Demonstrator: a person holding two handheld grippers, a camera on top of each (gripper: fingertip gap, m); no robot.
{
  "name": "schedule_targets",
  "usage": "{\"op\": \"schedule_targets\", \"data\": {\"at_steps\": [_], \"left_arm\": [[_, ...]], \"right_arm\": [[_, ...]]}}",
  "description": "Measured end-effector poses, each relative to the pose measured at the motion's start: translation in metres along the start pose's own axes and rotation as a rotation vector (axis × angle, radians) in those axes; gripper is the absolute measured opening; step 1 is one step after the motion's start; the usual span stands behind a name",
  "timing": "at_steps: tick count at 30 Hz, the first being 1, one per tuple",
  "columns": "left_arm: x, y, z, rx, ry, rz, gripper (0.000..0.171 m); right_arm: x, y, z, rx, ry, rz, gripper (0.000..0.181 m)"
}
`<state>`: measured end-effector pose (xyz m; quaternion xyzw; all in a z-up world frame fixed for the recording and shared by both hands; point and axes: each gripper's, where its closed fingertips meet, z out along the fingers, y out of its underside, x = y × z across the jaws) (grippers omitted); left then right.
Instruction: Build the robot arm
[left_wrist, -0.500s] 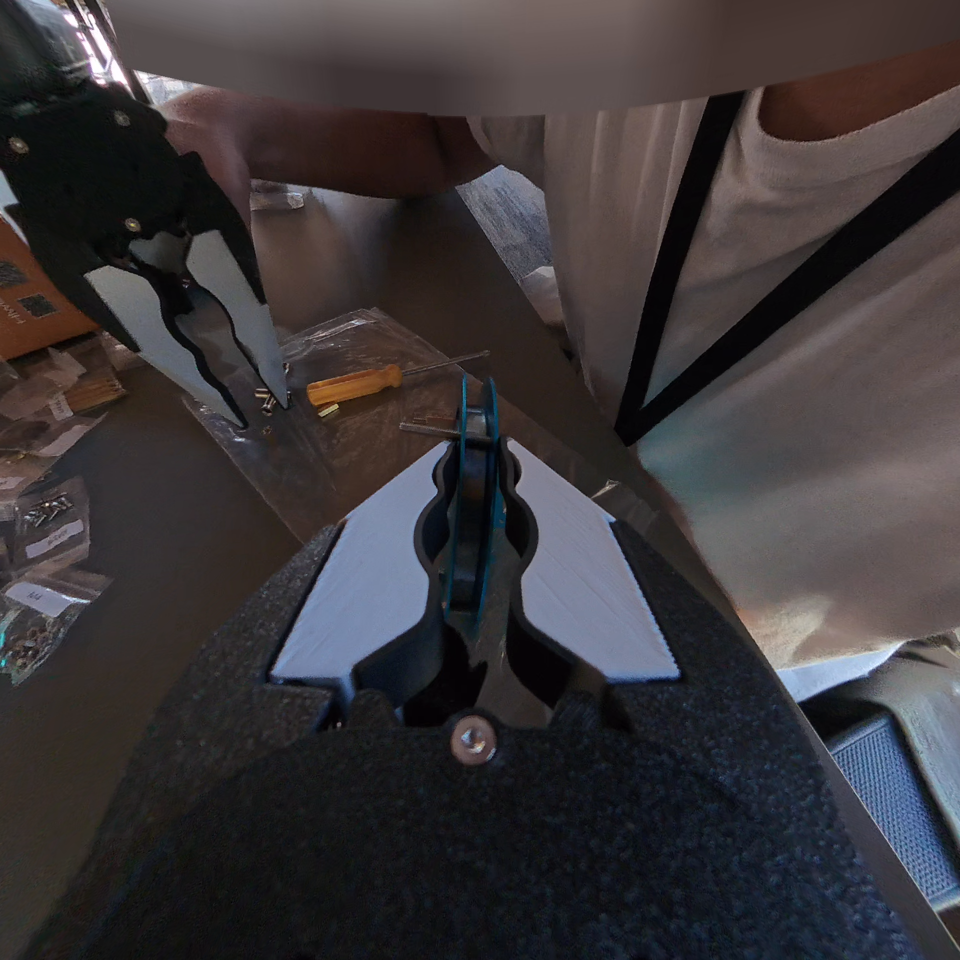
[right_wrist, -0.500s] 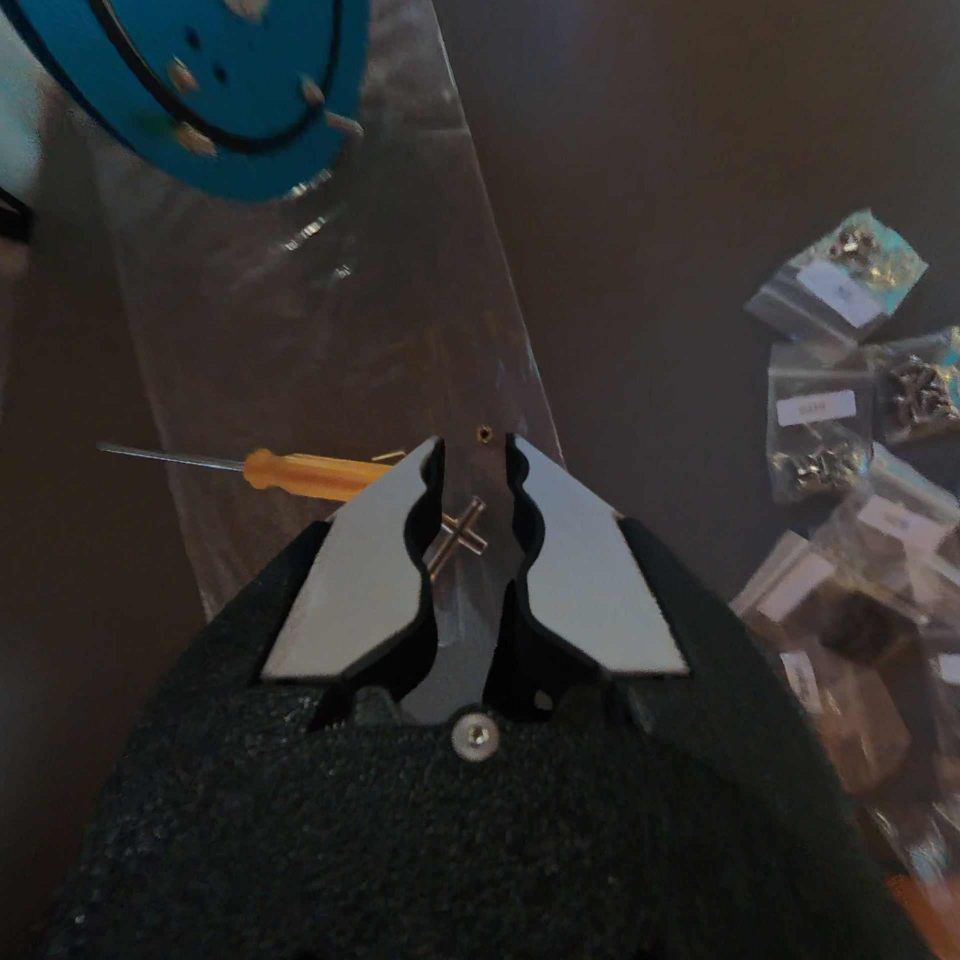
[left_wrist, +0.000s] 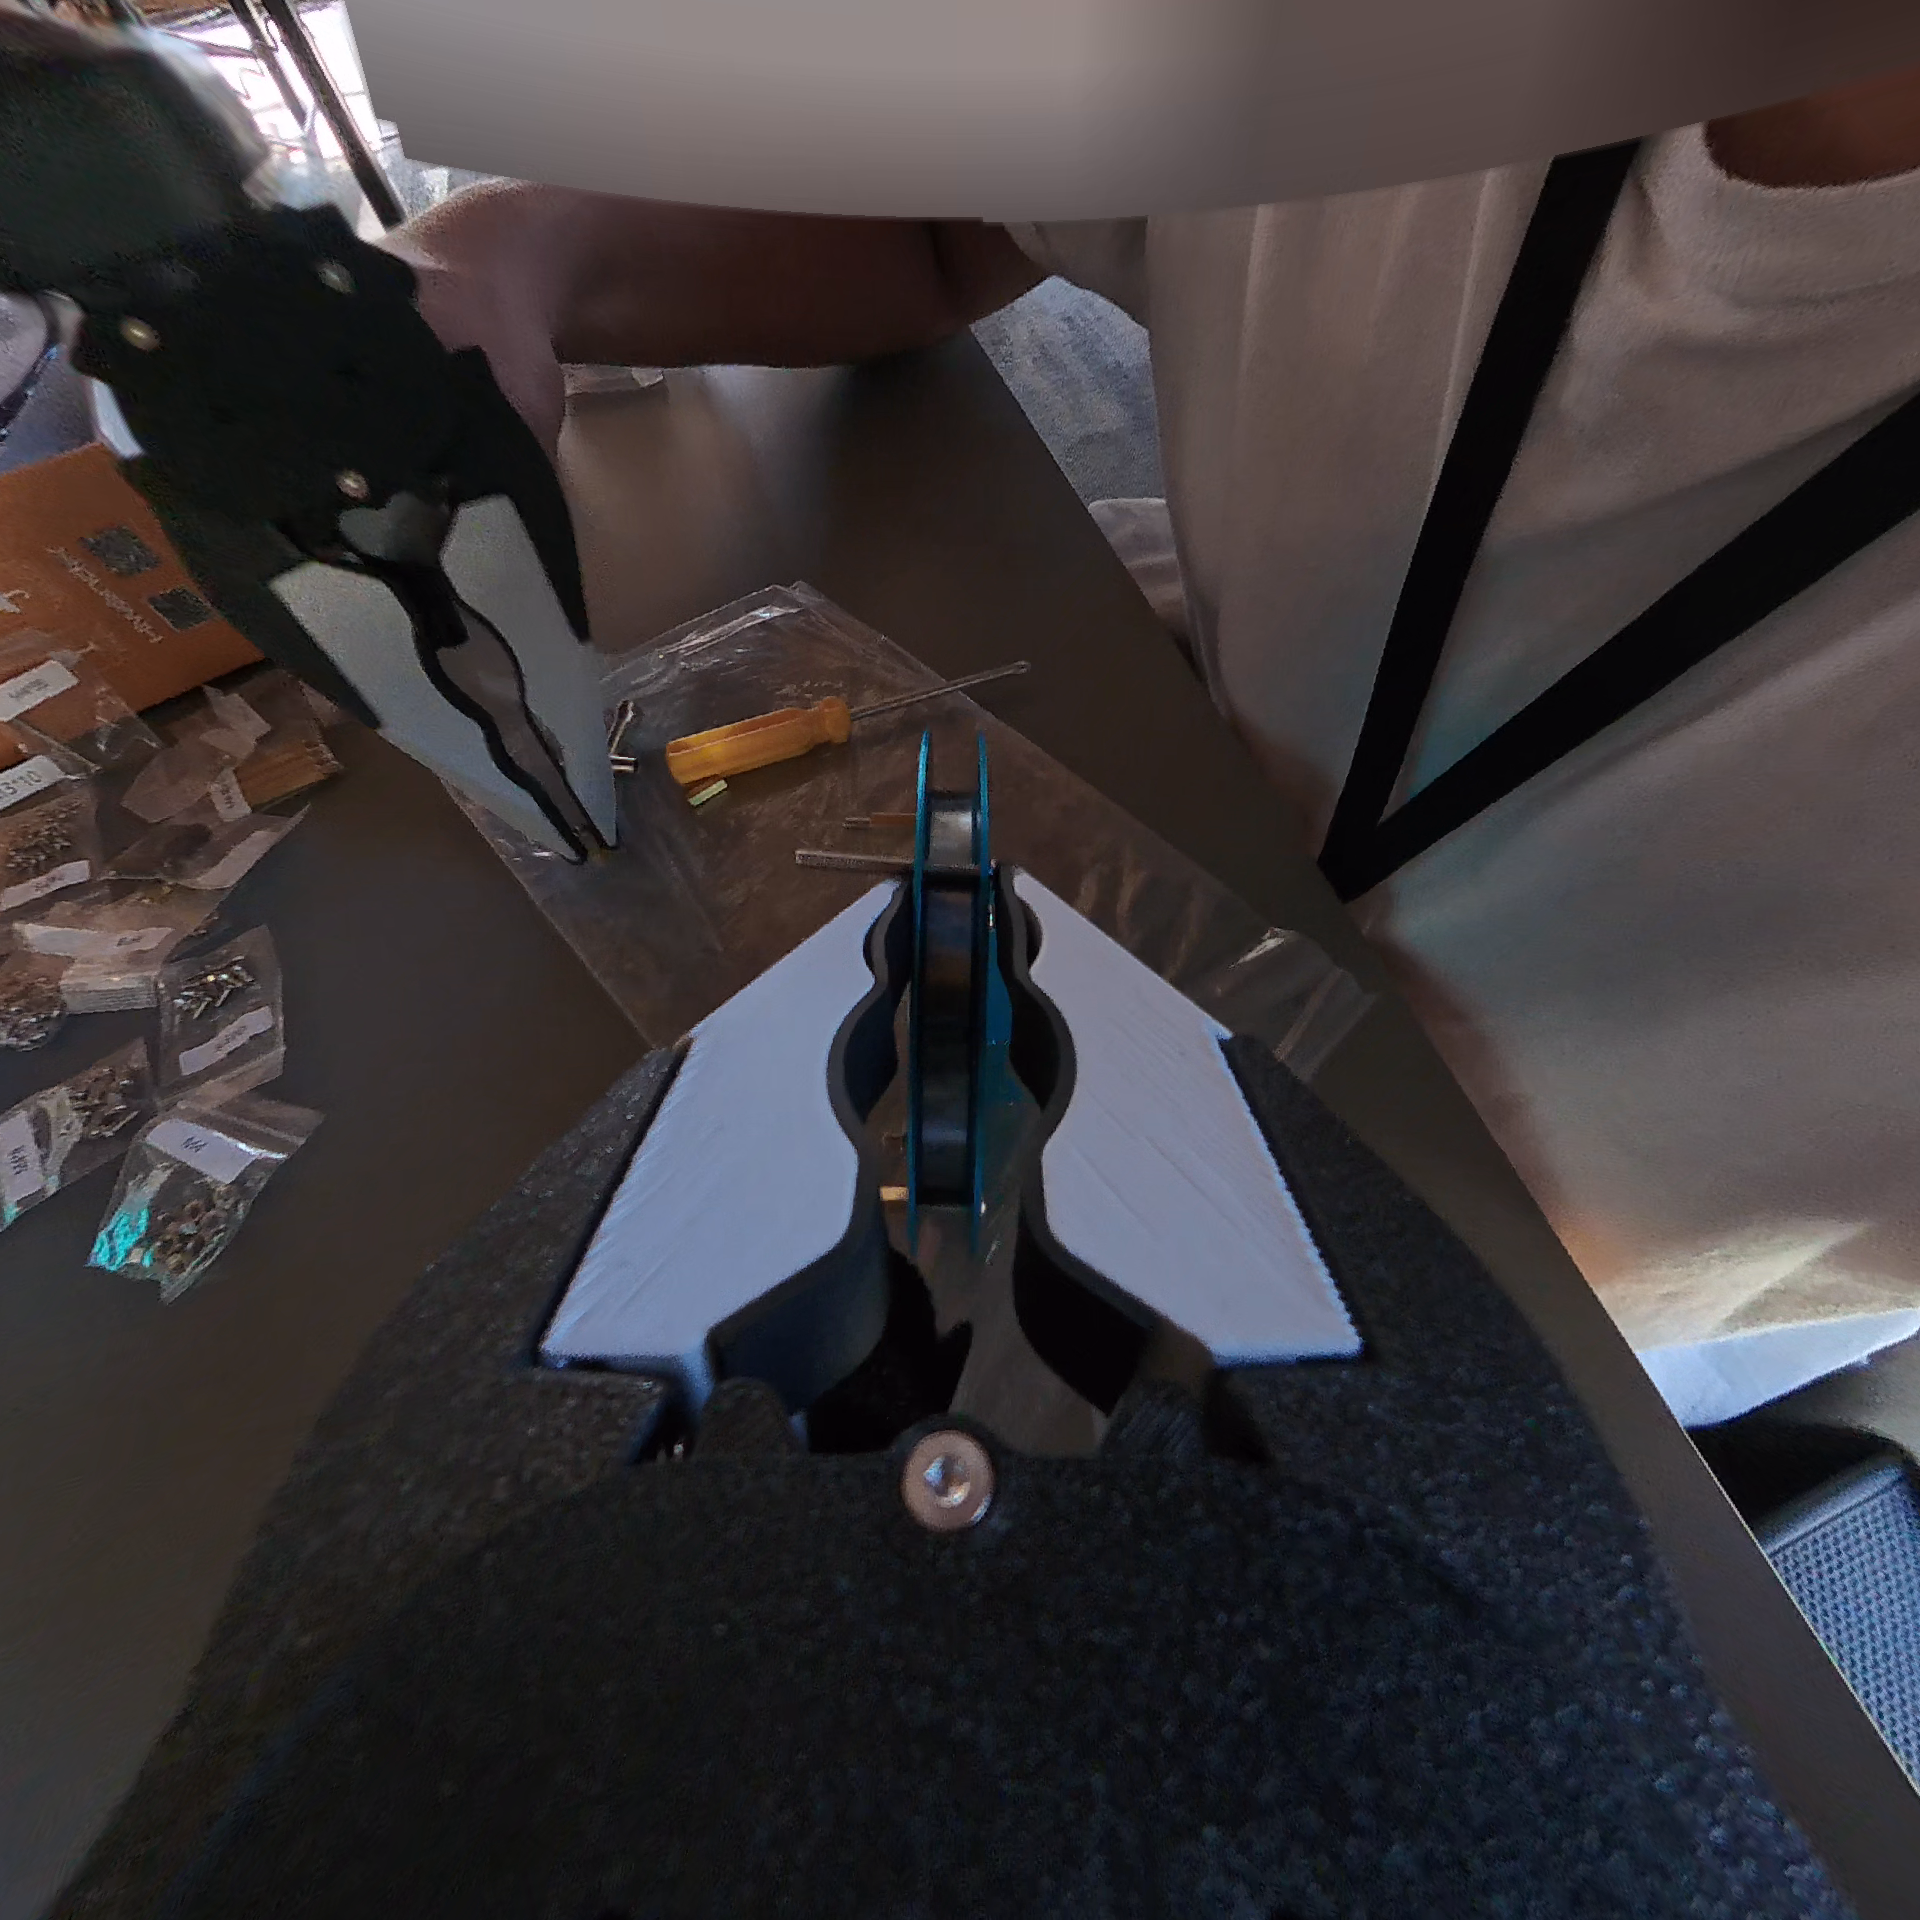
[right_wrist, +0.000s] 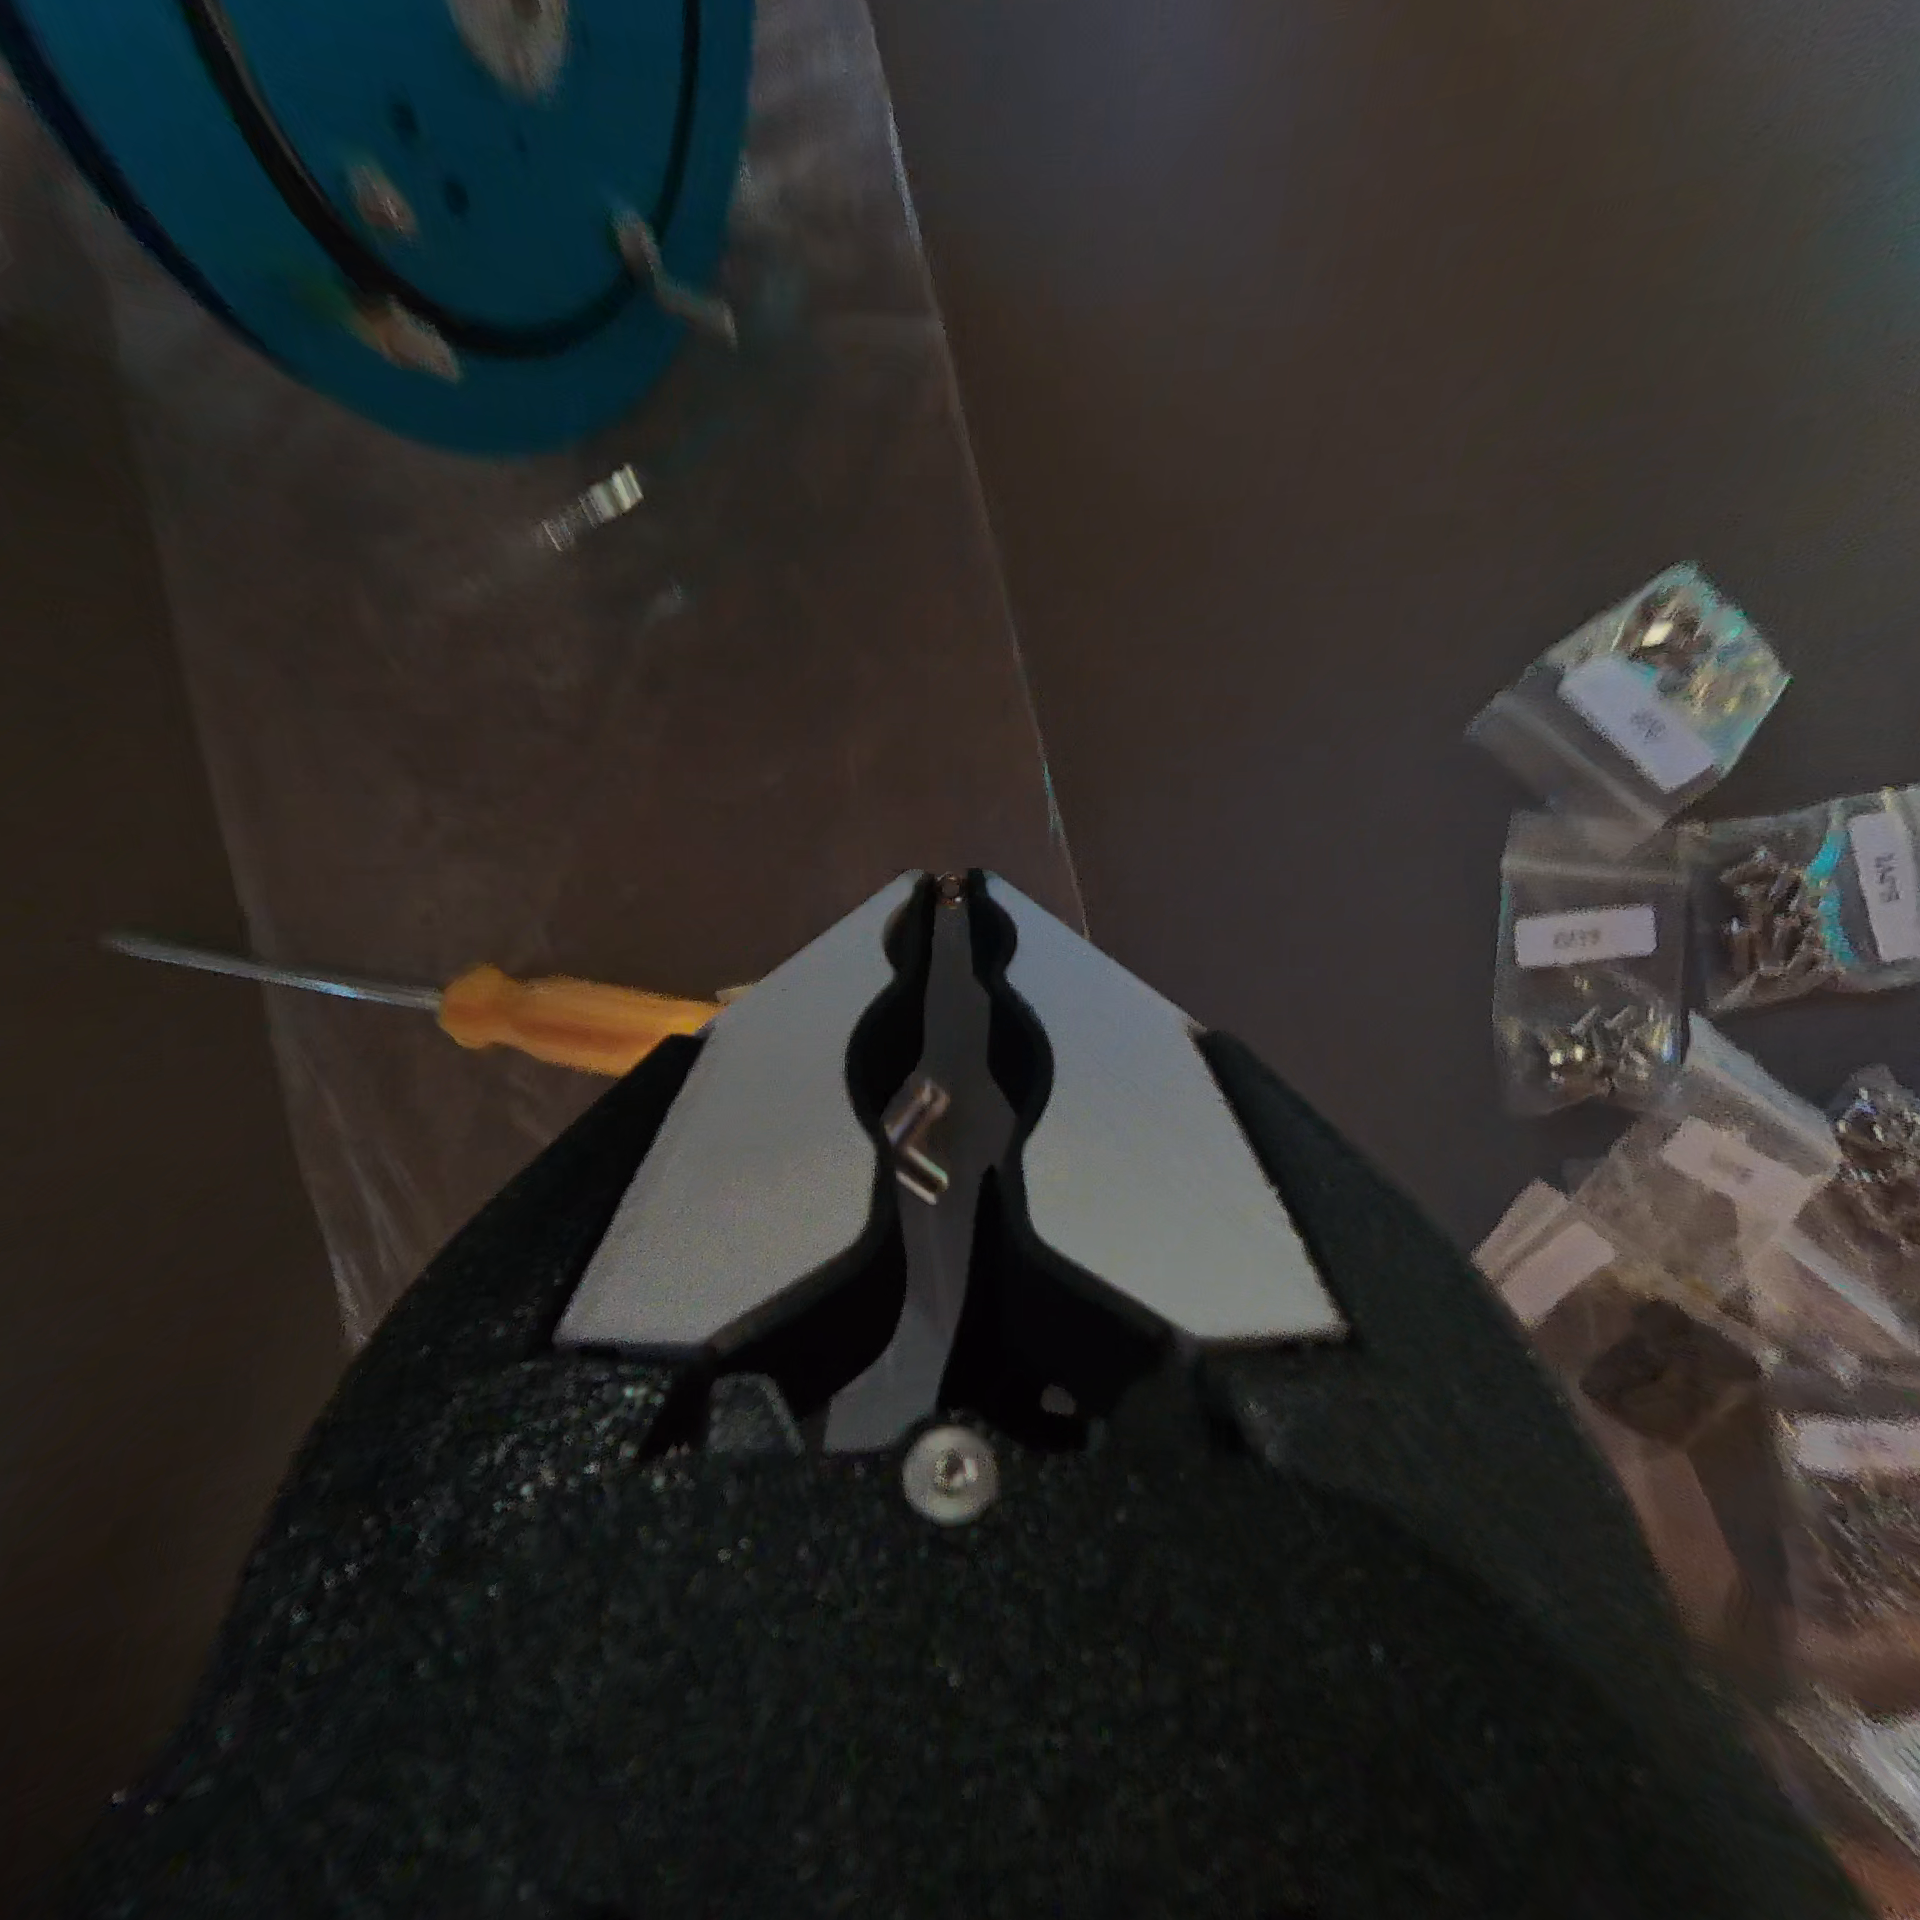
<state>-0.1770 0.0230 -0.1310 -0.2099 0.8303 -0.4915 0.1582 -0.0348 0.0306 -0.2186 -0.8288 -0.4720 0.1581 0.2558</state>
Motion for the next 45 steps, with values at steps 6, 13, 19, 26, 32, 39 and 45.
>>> {"op": "schedule_targets", "data": {"at_steps": [6,13,19,26,32,39,45], "left_arm": [[0.009,0.003,-0.006,0.052,0.021,-0.007,0.014],[0.005,0.005,-0.010,0.081,0.002,-0.003,0.014],[0.006,0.005,-0.010,0.092,0.008,0.001,0.014],[0.006,0.005,-0.010,0.089,0.008,0.004,0.014],[0.006,0.004,-0.010,0.101,0.017,-0.004,0.014],[0.007,0.005,-0.012,0.152,0.083,-0.068,0.014],[0.005,0.007,-0.016,0.228,0.166,-0.153,0.014]], "right_arm": [[-0.022,-0.120,-0.029,0.589,-0.543,0.282,0.005],[-0.046,-0.161,-0.011,0.594,-0.904,0.255,0.005],[-0.048,-0.160,-0.008,0.617,-0.928,0.278,0.004],[-0.051,-0.160,-0.009,0.632,-0.963,0.290,0.004],[-0.053,-0.156,-0.008,0.614,-0.966,0.208,0.004],[-0.054,-0.157,-0.006,0.534,-0.737,-0.286,0.005],[-0.049,-0.156,0.001,0.497,-0.341,-0.814,0.005]]}}
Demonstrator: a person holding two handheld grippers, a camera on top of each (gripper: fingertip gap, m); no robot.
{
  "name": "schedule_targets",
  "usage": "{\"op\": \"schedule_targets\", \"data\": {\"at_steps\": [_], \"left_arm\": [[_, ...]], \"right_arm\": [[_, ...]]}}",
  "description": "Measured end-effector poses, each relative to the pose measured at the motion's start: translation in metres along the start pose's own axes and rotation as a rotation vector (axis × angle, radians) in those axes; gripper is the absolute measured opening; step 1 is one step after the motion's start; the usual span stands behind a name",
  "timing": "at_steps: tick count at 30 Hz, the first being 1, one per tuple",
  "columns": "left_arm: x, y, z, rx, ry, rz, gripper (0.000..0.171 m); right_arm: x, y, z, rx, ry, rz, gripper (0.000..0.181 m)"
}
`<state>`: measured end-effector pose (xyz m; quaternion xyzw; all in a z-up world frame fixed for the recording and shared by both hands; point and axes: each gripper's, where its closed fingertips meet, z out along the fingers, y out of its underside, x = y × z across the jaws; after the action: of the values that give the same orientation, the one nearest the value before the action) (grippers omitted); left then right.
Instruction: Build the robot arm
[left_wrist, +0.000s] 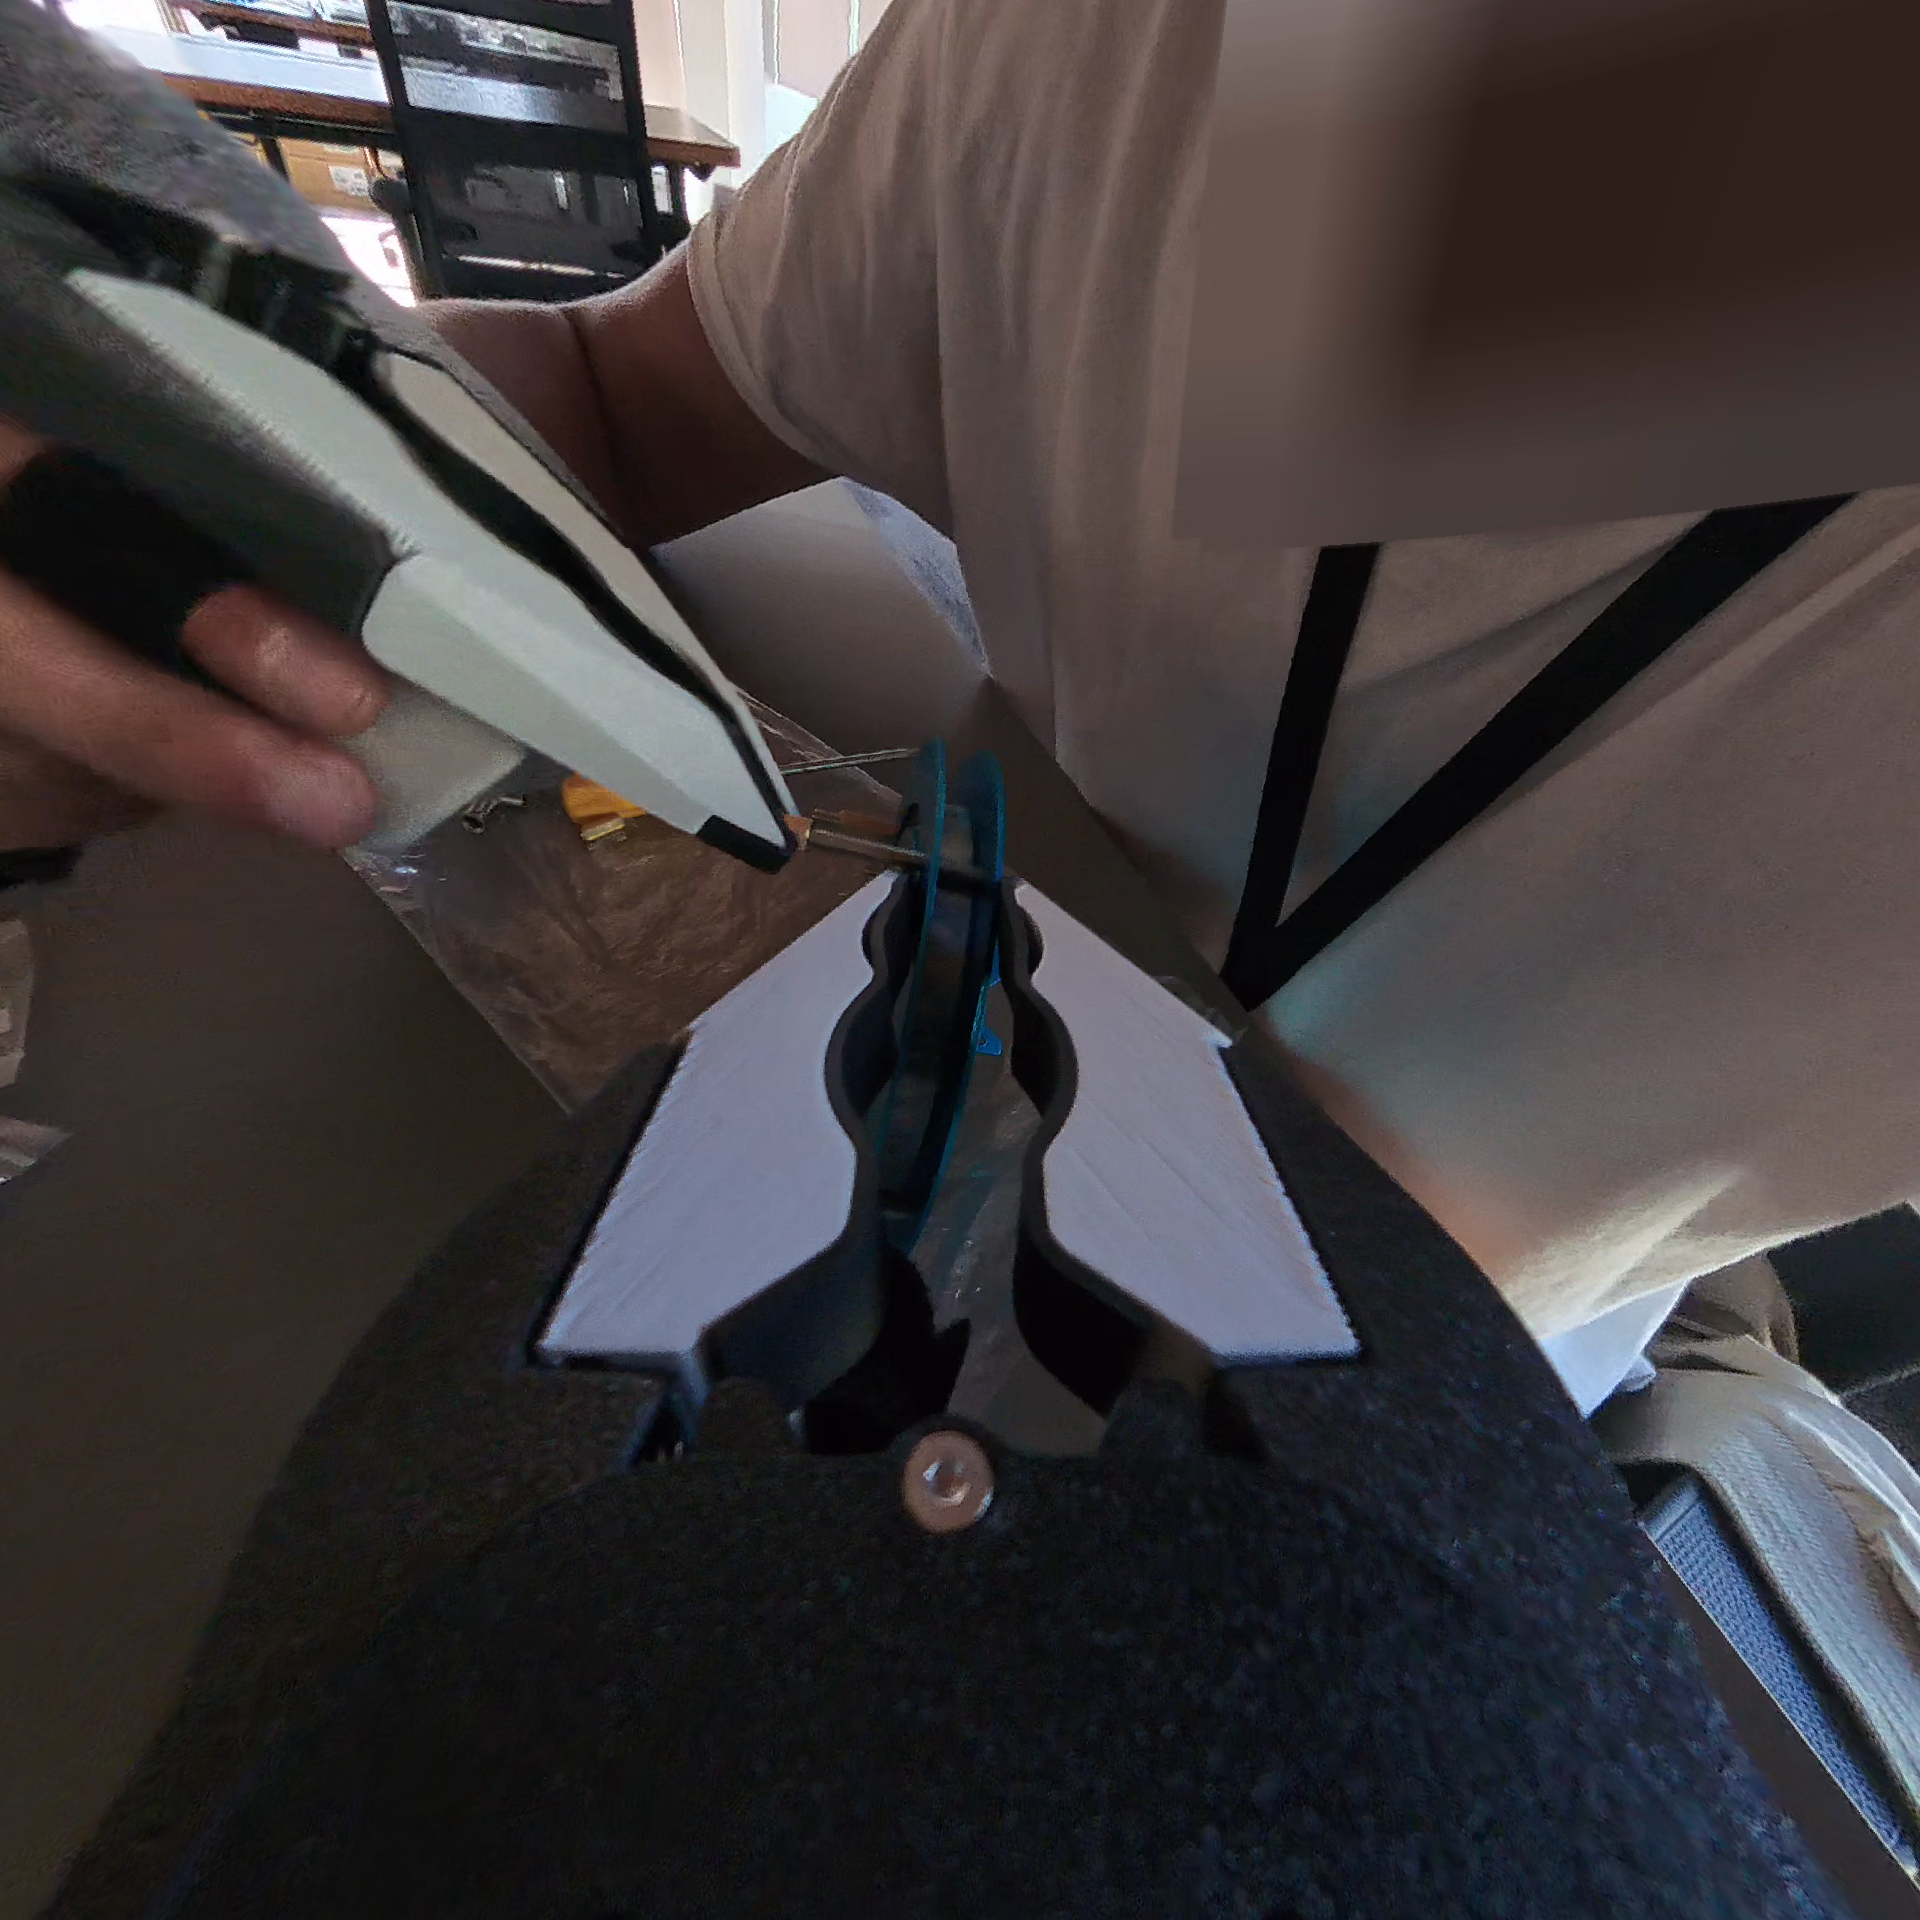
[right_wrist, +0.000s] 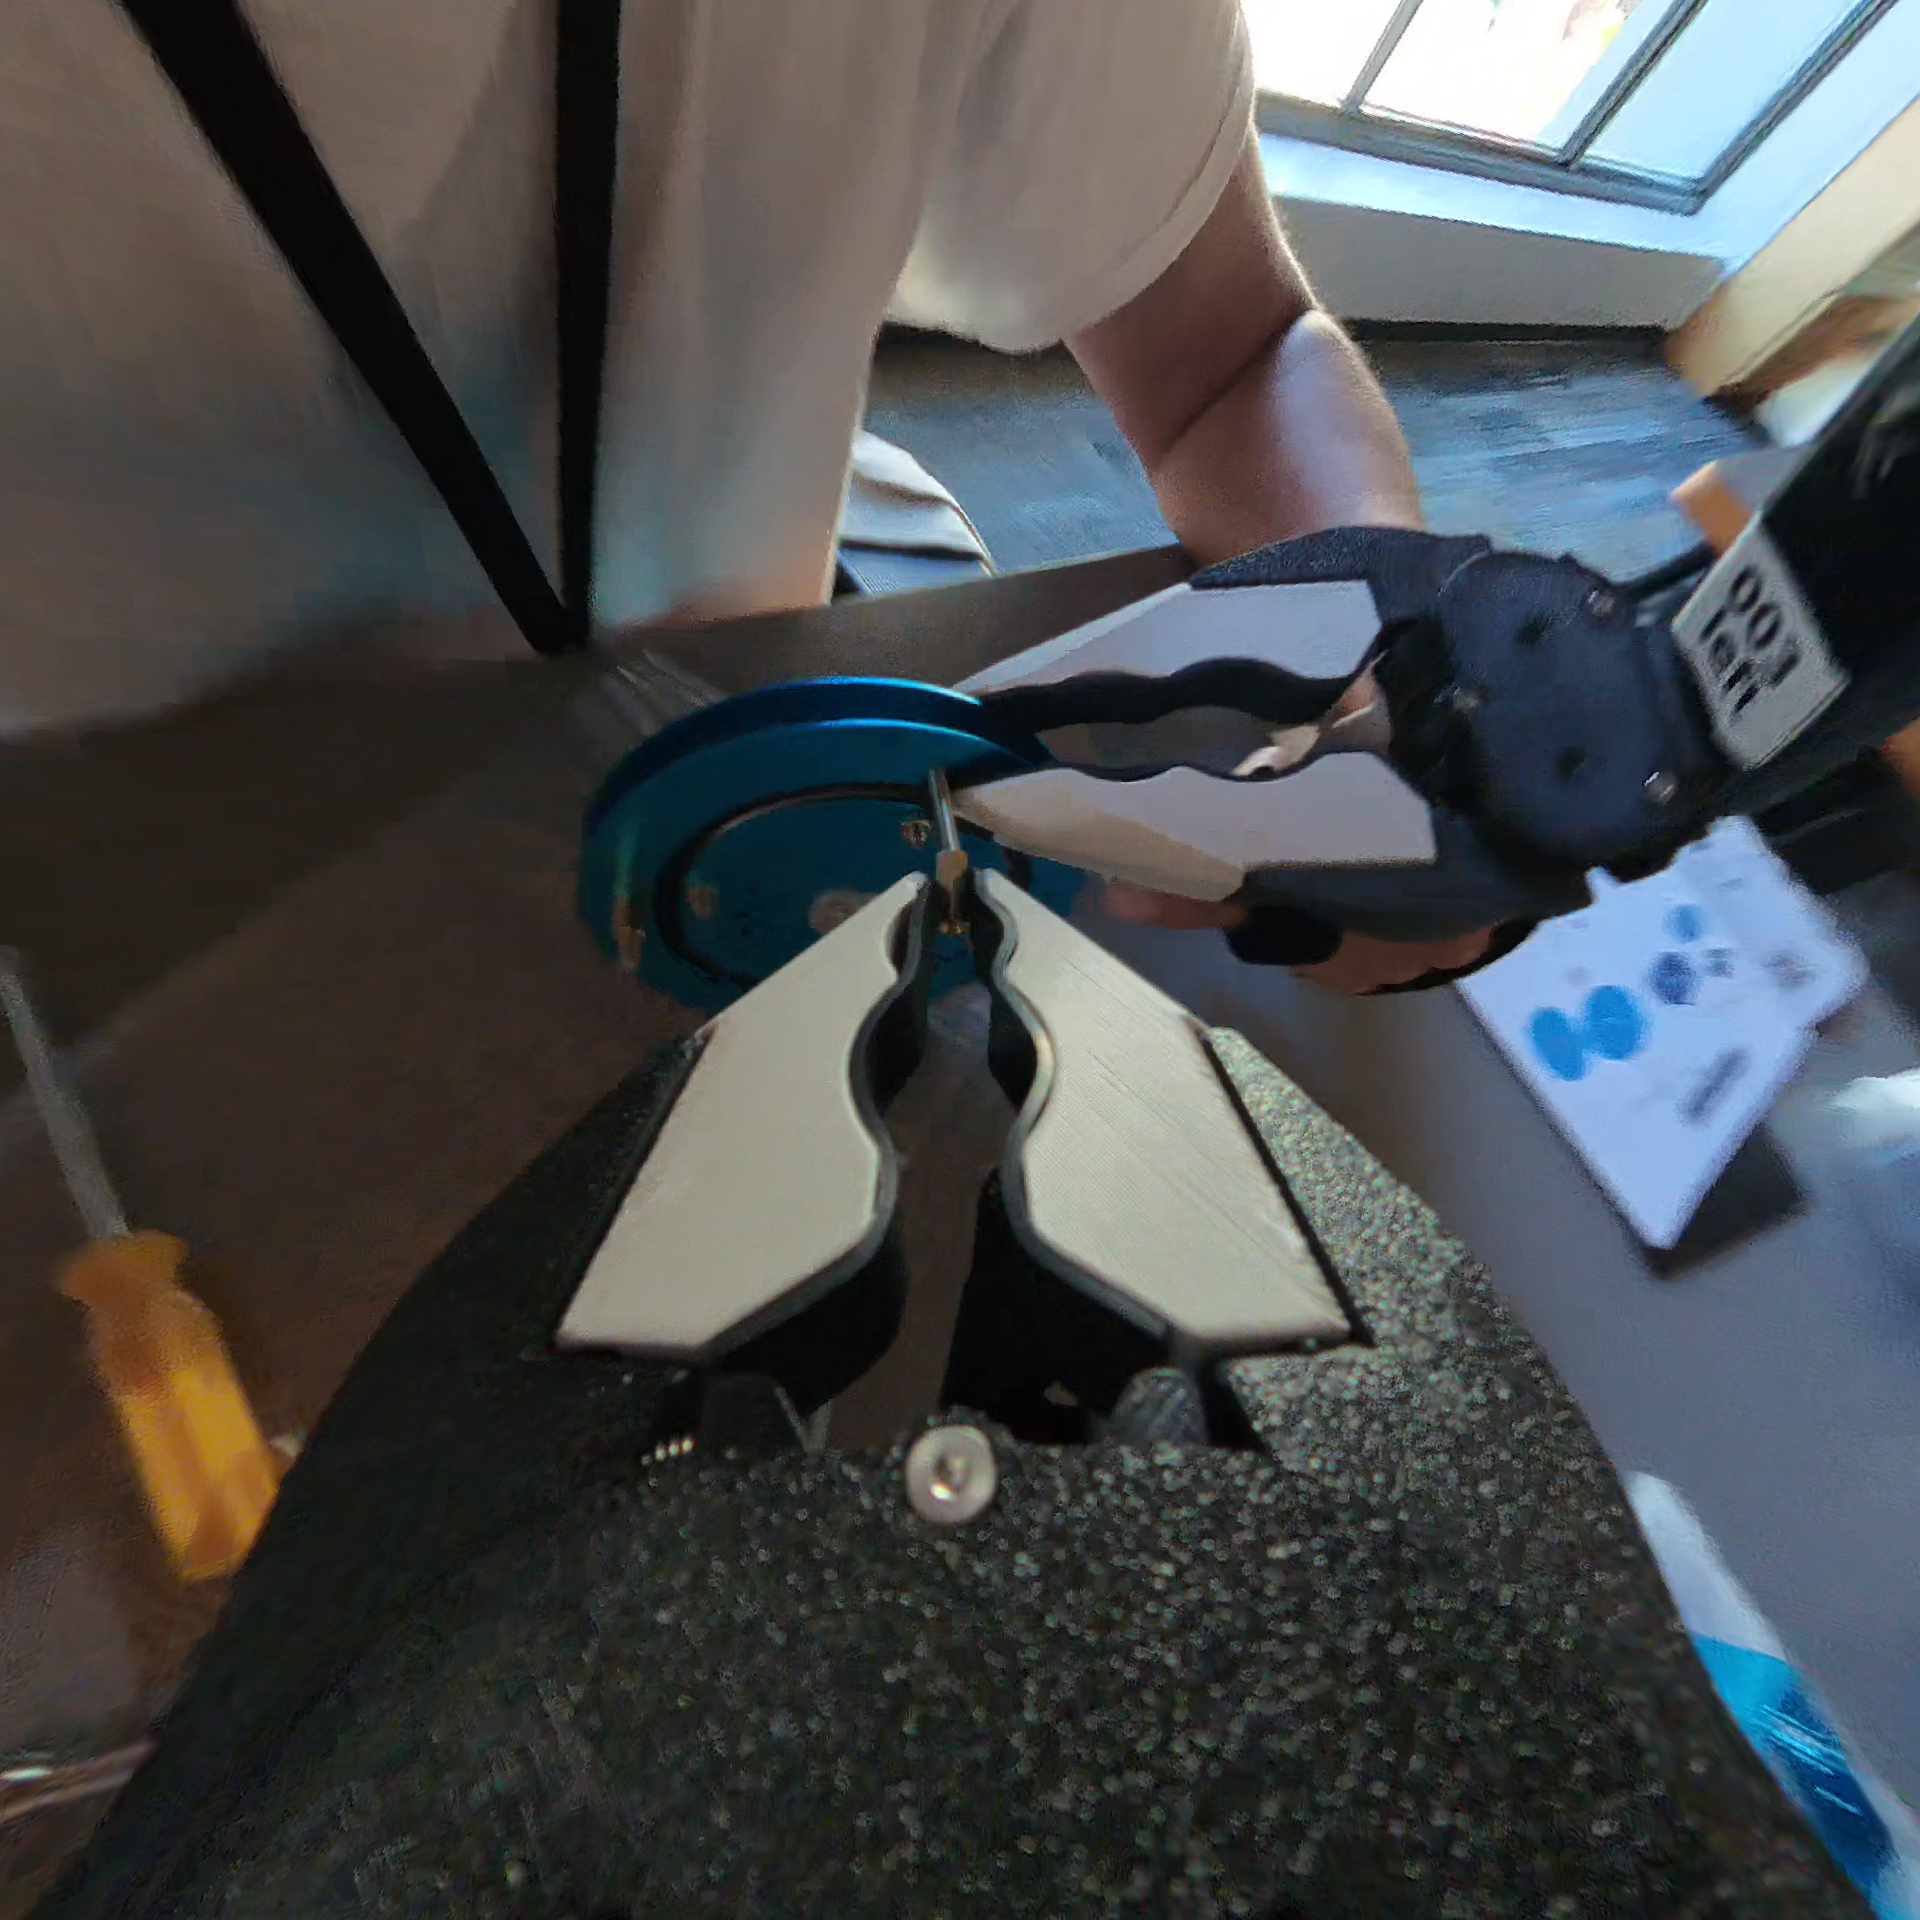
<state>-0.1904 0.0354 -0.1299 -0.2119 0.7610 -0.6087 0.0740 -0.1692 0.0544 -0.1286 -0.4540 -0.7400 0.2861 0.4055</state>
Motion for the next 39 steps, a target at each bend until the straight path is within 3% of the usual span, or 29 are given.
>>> {"op": "schedule_targets", "data": {"at_steps": [3,8,16,25,31,34,39], "left_arm": [[-0.002,0.000,-0.002,0.018,0.015,-0.024,0.014],[-0.002,0.000,-0.001,0.017,0.024,-0.034,0.014],[0.003,-0.001,0.004,-0.003,0.033,-0.029,0.014],[0.003,-0.003,0.010,-0.028,0.001,0.015,0.014],[0.007,-0.002,0.012,-0.073,-0.029,0.066,0.014],[0.006,-0.001,0.012,-0.082,-0.045,0.078,0.014],[0.004,-0.001,0.009,-0.075,-0.056,0.078,0.014]], "right_arm": [[0.003,0.004,0.000,-0.047,0.064,-0.061,0.005],[-0.001,0.003,-0.001,-0.045,0.034,0.076,0.005],[-0.007,-0.001,0.001,-0.279,-0.068,0.068,0.005],[-0.017,-0.005,-0.003,-0.183,-0.605,0.864,0.005],[-0.018,-0.011,0.000,-0.135,-0.936,1.567,0.004],[-0.018,-0.011,0.000,-0.088,-0.938,1.619,0.004],[-0.013,-0.016,-0.002,-0.057,-0.826,1.496,0.020]]}}
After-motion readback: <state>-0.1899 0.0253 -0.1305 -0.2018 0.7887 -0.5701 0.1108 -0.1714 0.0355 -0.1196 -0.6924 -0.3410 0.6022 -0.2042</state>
